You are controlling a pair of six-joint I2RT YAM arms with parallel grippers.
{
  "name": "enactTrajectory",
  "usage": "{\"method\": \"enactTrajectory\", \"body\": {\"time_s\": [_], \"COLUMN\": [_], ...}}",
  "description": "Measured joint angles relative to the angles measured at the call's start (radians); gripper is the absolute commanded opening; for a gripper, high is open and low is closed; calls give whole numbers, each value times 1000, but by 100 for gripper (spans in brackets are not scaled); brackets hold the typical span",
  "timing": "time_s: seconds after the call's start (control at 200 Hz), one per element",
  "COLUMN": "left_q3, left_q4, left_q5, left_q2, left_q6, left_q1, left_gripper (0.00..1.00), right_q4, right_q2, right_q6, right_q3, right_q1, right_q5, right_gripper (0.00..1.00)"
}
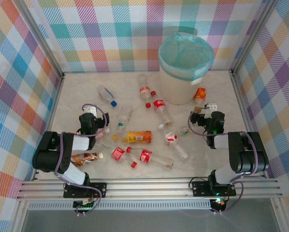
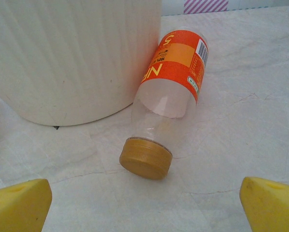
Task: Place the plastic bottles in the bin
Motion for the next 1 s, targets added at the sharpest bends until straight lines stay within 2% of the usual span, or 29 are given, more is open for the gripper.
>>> {"method": "enactTrajectory", "body": {"time_s": [0.05,0.155,0.25,0.36,0.525,0.705,0.86,1.0], "left_q3": [0,1,-2,1,114,329,513,666], "left_q4": [0,-25,-80,-180,-471,-824,-1129,-1387], "left_q5": [0,0,-8,-39,-91,-78,-31,53], "left_q2": [0,-16,-95,-277,-525,-655,-654,-615], "left_q6": [0,-2,-3,-8,-68,-225,-309,-340], "left_q1": [0,0,0,-11,-44,-88,-188,-245], "left_gripper": [96,96,96,95,89,84,85,85], "right_q4": [0,-60,-227,-434,-725,-1066,-1327,-1529], "right_q2": [0,-39,-194,-393,-573,-640,-632,-550], "right_q6": [0,8,23,53,129,188,201,160], "right_q3": [0,2,22,108,255,398,574,781], "right_q1": [0,0,0,0,0,32,164,416], "right_q5": [0,16,29,33,-24,-131,-218,-232], "right_gripper": [100,100,100,97,90,85,82,78]}}
